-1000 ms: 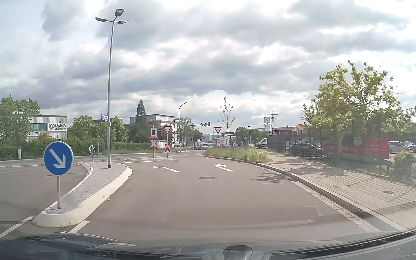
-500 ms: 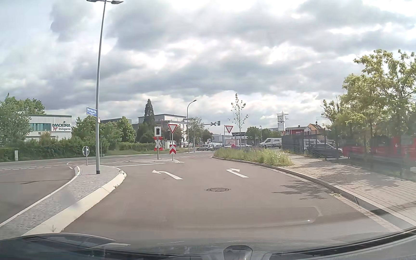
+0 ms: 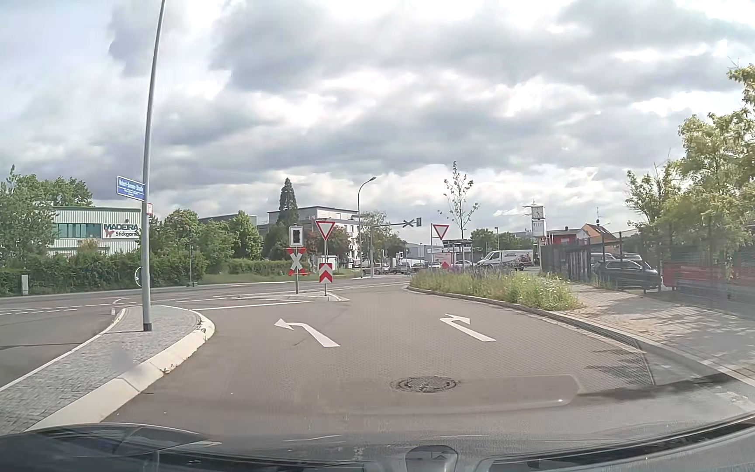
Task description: Follow the waypoints while adhering to traffic rules and regulations
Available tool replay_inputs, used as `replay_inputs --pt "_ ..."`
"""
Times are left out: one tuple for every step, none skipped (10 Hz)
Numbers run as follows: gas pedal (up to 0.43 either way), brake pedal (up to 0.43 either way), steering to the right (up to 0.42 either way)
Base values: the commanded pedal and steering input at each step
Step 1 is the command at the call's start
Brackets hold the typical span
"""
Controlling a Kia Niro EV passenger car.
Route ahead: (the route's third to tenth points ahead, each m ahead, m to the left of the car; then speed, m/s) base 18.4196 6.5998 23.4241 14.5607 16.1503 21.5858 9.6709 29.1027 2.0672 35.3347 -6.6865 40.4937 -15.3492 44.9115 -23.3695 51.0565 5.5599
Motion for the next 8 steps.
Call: replay_inputs --pt "0.02 0.0 -0.065" --pt "0.02 0.0 -0.068" --pt "0.02 0.0 -0.074" --pt "0.02 0.0 -0.08" --pt "0.0 0.0 -0.084" --pt "0.0 0.0 -0.089" --pt "0.0 0.0 -0.093" --pt "0.0 0.0 -0.097"
